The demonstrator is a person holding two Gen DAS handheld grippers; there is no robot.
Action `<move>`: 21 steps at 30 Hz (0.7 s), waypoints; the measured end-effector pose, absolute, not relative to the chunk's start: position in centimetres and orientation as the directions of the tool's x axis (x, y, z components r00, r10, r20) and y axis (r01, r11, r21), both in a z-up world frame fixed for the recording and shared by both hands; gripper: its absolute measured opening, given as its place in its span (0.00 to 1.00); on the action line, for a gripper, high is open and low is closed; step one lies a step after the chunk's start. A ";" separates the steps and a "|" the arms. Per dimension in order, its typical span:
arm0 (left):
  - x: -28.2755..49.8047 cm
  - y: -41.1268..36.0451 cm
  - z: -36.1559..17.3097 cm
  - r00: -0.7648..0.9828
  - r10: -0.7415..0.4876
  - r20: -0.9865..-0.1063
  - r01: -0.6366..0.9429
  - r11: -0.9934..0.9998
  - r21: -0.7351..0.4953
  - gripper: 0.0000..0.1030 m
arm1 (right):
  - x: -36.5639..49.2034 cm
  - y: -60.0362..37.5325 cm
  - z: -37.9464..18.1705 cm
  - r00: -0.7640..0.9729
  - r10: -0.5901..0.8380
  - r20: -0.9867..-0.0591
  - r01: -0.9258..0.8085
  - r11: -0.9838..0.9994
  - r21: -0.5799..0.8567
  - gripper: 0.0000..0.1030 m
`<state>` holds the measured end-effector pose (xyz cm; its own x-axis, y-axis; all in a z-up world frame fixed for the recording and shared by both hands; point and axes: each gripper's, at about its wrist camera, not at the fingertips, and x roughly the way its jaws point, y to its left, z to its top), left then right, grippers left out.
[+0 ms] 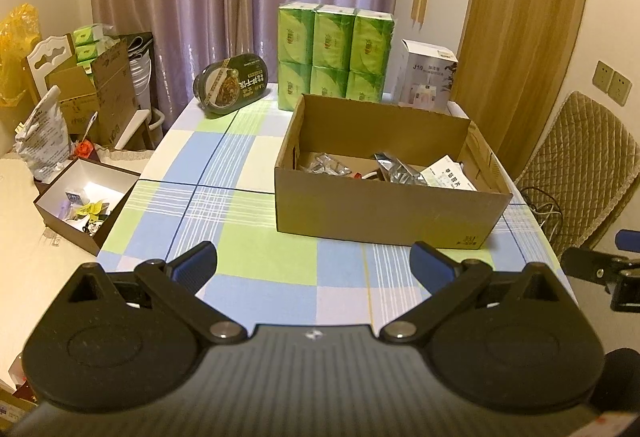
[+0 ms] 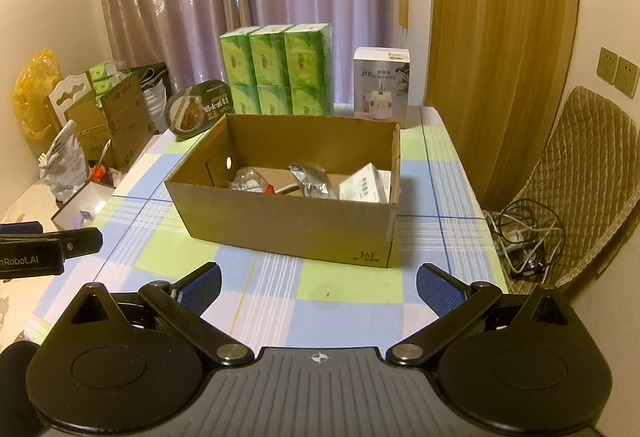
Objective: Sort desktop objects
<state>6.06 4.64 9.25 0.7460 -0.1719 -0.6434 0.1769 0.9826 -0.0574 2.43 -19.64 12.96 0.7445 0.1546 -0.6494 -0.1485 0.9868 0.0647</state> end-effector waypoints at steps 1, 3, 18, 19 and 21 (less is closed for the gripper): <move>6.1 4.6 9.2 0.745 -0.171 -0.644 0.177 0.983 -0.056 0.98 | 2.4 -19.6 12.9 0.744 0.155 -0.650 -0.149 0.987 0.065 0.98; 6.1 4.5 9.1 0.745 -0.168 -0.645 0.178 0.983 -0.051 0.98 | 2.4 -19.7 12.8 0.742 0.155 -0.652 -0.149 0.987 0.065 0.98; 6.1 3.7 8.8 0.742 -0.170 -0.649 0.190 0.981 -0.040 0.99 | 2.5 -19.7 12.3 0.736 0.156 -0.659 -0.146 0.987 0.070 0.98; 6.2 3.7 8.8 0.741 -0.171 -0.649 0.191 0.981 -0.040 0.99 | 2.5 -19.7 12.2 0.736 0.155 -0.659 -0.146 0.987 0.069 0.98; 6.2 3.8 8.7 0.740 -0.172 -0.651 0.192 0.981 -0.041 0.99 | 2.5 -19.6 12.2 0.736 0.155 -0.660 -0.145 0.987 0.069 0.98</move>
<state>6.19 3.76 8.74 0.7398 -0.1716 -0.6506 0.1918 0.9806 -0.0405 2.47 -19.65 12.19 0.7355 0.1546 -0.6596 -0.1454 0.9870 0.0692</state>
